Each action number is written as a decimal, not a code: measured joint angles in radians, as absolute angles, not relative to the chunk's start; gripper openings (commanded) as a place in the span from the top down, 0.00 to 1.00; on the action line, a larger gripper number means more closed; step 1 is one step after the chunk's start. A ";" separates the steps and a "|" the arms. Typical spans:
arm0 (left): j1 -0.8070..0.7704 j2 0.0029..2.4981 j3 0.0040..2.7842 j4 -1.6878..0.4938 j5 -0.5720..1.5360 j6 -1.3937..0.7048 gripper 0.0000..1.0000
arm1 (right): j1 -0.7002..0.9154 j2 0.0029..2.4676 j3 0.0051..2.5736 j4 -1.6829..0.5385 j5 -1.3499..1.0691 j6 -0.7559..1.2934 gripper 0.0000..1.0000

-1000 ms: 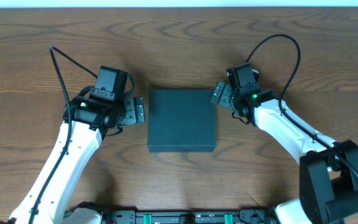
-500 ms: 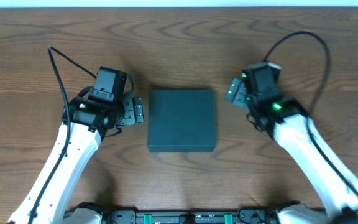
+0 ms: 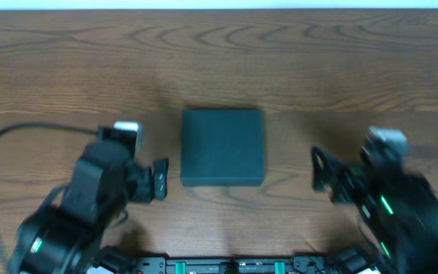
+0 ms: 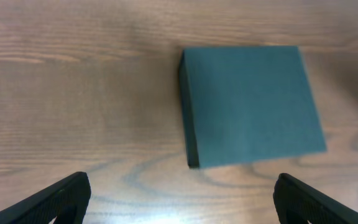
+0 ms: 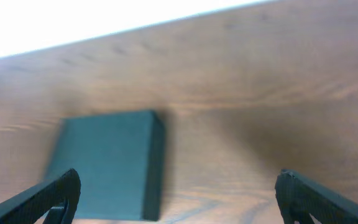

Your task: Pack container

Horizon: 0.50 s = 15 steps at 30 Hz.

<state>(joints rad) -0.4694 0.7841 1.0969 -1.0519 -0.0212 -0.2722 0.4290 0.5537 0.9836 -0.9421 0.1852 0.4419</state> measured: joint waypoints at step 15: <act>-0.503 0.586 1.101 -1.343 -0.079 -0.272 0.05 | 0.443 0.281 0.988 -1.226 0.172 0.439 0.01</act>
<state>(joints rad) -0.5026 0.5861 1.1011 -1.3430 -0.0788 -0.2722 0.4427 0.2810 0.9878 -1.2263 0.1719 0.4389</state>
